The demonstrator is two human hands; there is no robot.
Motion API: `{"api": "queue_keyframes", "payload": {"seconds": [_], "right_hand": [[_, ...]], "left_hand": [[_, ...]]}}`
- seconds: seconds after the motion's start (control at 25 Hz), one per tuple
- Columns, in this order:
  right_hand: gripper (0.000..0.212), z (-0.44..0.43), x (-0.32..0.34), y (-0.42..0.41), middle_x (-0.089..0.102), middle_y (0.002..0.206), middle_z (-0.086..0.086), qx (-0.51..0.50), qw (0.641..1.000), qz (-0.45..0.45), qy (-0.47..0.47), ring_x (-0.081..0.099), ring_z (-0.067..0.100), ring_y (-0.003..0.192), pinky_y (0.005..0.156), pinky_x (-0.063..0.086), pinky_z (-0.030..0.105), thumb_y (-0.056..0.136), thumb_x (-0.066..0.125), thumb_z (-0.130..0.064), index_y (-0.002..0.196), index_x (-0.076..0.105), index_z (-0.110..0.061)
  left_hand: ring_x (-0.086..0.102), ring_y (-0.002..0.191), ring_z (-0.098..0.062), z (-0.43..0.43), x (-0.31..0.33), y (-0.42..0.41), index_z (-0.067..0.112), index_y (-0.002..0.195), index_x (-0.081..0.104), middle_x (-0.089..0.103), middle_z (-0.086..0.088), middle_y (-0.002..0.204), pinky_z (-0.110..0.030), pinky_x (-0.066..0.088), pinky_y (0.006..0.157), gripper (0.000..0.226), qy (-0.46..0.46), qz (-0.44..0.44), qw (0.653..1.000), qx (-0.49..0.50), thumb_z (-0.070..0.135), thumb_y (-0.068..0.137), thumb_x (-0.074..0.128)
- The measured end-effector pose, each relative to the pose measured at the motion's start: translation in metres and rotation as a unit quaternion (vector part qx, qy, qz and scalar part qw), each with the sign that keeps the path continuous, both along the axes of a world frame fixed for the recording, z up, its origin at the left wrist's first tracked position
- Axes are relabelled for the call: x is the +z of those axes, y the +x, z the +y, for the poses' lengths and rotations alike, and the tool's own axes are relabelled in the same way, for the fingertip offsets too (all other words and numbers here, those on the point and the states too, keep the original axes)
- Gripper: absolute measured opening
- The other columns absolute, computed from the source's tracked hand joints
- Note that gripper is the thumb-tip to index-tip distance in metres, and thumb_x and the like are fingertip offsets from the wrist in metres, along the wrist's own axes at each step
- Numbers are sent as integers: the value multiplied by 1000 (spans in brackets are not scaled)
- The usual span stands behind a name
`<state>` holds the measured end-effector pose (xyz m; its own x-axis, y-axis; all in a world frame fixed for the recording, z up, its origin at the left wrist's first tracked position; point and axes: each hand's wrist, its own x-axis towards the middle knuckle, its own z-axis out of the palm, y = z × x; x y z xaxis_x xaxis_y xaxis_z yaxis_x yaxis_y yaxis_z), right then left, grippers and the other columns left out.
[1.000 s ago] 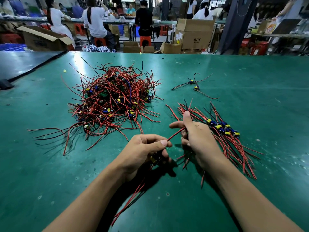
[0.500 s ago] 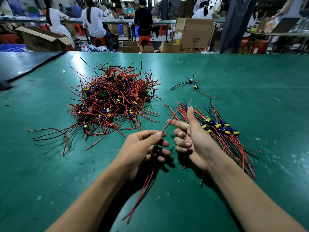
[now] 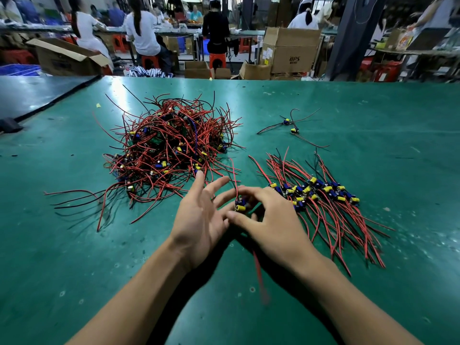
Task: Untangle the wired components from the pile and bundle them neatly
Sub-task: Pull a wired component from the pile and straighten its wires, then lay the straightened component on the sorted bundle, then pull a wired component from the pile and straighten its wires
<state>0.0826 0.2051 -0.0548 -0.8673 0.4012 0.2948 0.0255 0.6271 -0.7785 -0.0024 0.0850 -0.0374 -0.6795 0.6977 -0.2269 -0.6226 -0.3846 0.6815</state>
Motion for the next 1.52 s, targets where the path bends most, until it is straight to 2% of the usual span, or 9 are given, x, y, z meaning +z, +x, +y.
{"api": "queue_keyframes", "payload": {"seconds": [0.24, 0.4, 0.56, 0.68, 0.76, 0.92, 1.04, 1.32, 1.52], "right_hand": [[31, 27, 5, -2, 69, 106, -3, -145, 987, 36, 54, 63, 10, 94, 88, 42, 12, 87, 75, -28, 117, 73, -21], [51, 56, 7, 4, 61, 115, 5, -243, 964, -64, 84, 58, 27, 111, 101, 43, 41, 87, 72, -41, 133, 63, -22], [48, 40, 7, 2, 57, 114, 1, -241, 951, -79, 176, 52, 24, 115, 95, 31, 38, 88, 68, -47, 131, 63, -27], [25, 15, 8, -2, 63, 103, -5, -147, 970, -34, 191, 58, 18, 104, 91, 33, 36, 91, 67, -39, 112, 73, -26], [17, 0, 7, -7, 68, 98, -5, -79, 980, -35, 177, 62, 17, 98, 94, 41, 40, 92, 67, -35, 103, 75, -24], [17, -16, 4, -24, 71, 94, -7, -27, 990, -55, 127, 63, 16, 87, 89, 50, 40, 92, 62, -35, 98, 75, -25], [19, -21, 6, -50, 73, 100, -3, -14, 992, -91, 89, 66, 20, 93, 88, 53, 38, 92, 61, -32, 102, 75, -25], [27, -27, 6, -109, 67, 113, 8, -54, 975, -187, 109, 61, 32, 108, 86, 50, 35, 90, 67, -37, 111, 70, -20], [12, -34, 21, -102, 45, 79, 7, -30, 951, -257, 170, 54, 36, 90, 70, 43, 36, 89, 57, -14, 78, 51, -13]], "left_hand": [[64, 114, -30, 1, -7, -2, 15, 135, 49, 63, -15, 128, -48, 45, 103, 67, -59, 61, 996, -2, 64, 94, 30], [68, 95, -30, -1, -12, -5, 4, 121, 58, 69, -18, 109, -41, 55, 83, 69, -92, 106, 990, -6, 59, 97, 25], [64, 63, -24, 1, -13, -3, 2, 105, 62, 66, -13, 80, -30, 55, 57, 53, -110, 110, 988, 21, 48, 101, 35], [53, 50, -17, 1, -20, -3, 6, 92, 65, 62, -9, 70, -25, 44, 48, 23, -206, 248, 940, 112, 25, 99, 53], [54, 56, -15, 0, -24, -5, 14, 87, 66, 65, -3, 72, -28, 44, 57, 9, -279, 356, 873, 184, 15, 94, 60], [58, 88, -12, -5, -27, -17, 21, 100, 61, 61, 0, 103, -21, 44, 84, 22, -377, 376, 794, 295, 7, 83, 62], [58, 104, -18, -7, -27, -27, 20, 123, 55, 57, 1, 115, -32, 45, 99, 43, -412, 362, 804, 229, 7, 84, 62], [59, 96, -10, -10, -21, -25, 23, 100, 64, 65, 8, 99, -14, 37, 79, 21, -403, 342, 796, 293, 8, 84, 63], [58, 94, -12, -12, -20, -25, 21, 94, 66, 66, 4, 100, -20, 39, 82, 18, -408, 340, 795, 292, 7, 84, 60]]}}
